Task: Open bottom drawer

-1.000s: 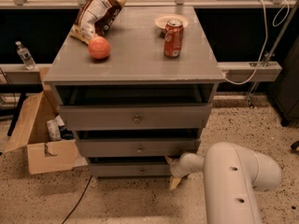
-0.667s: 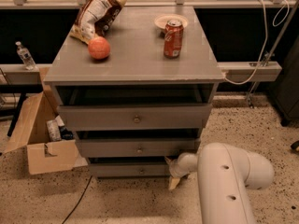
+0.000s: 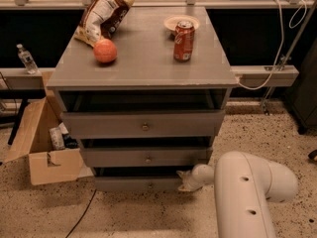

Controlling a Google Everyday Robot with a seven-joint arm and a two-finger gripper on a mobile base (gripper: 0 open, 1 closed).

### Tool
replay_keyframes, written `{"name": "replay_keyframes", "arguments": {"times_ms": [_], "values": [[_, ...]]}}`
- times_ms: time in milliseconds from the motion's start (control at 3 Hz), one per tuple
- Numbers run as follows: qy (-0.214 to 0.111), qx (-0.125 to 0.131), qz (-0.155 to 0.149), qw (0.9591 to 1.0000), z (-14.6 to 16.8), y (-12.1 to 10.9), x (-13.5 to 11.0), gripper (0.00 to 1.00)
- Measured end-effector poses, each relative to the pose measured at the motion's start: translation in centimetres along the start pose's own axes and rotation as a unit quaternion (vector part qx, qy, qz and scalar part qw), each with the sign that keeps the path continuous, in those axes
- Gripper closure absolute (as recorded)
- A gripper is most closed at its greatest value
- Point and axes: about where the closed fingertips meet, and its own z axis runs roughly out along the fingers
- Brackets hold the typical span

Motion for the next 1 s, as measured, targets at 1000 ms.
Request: {"name": "replay_keyframes", "arguments": {"times_ms": [1000], "values": [[-0.019, -0.004, -0.003, 0.9998, -1.5, 1.3, -0.3, 0.97]]}}
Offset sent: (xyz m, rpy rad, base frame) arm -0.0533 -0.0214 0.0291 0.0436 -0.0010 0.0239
